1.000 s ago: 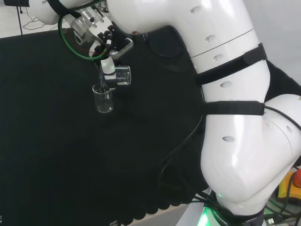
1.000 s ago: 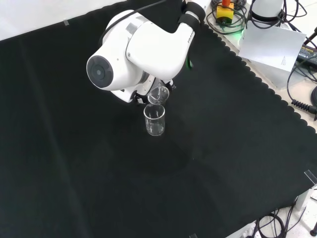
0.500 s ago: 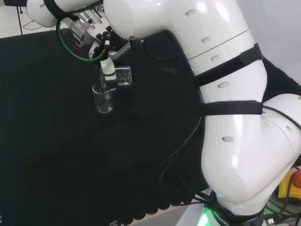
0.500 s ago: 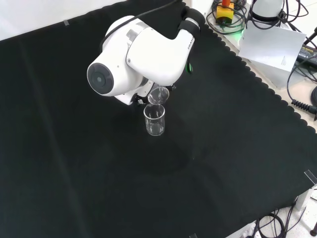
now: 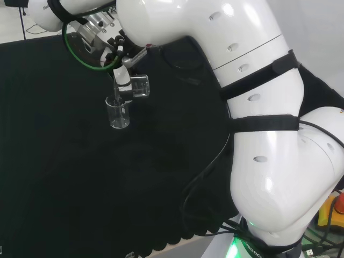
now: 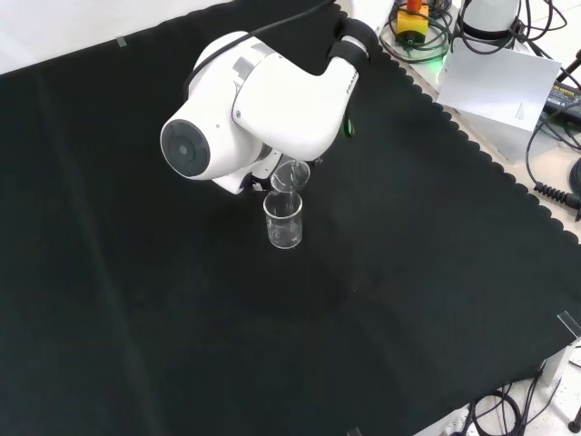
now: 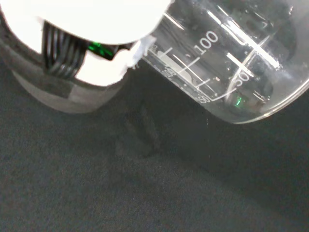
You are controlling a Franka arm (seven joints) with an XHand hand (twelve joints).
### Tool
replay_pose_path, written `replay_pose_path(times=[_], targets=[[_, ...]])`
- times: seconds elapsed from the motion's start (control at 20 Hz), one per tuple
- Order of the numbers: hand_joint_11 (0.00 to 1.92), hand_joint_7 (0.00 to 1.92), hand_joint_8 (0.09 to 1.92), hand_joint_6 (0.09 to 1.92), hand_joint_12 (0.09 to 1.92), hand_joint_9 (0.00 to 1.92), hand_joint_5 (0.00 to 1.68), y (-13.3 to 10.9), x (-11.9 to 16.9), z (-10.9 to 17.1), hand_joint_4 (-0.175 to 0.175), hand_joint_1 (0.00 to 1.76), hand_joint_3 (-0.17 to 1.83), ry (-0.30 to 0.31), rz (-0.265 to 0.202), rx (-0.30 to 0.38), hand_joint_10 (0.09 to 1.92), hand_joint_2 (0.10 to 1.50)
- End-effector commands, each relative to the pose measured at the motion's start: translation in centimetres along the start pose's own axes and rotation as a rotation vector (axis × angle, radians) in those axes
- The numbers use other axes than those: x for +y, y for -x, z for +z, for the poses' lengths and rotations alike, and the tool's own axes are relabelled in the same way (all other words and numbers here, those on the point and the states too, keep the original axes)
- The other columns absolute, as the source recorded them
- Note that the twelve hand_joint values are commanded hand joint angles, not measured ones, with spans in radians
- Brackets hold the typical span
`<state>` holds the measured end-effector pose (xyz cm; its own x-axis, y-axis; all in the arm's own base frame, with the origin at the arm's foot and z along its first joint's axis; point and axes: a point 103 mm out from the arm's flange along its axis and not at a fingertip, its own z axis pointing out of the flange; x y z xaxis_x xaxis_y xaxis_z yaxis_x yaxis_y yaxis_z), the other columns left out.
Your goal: Pour the water from the handheld beaker into the one on the table.
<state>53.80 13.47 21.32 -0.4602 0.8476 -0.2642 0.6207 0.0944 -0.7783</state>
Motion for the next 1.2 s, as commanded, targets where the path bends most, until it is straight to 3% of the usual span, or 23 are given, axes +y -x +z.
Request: replay_pose_path(times=[0.05,1.2], targets=[[1.31,1.38,0.49,0.54,0.69,1.60,1.31,-0.10,0.01,-0.17,-0.175,1.32,0.58,-0.006,0.002,-0.005,0.39,0.67],[1.31,1.37,0.50,0.55,0.69,1.59,1.31,-0.01,-0.04,-0.59,-0.175,1.32,0.59,-0.042,0.009,-0.024,0.40,0.67]])
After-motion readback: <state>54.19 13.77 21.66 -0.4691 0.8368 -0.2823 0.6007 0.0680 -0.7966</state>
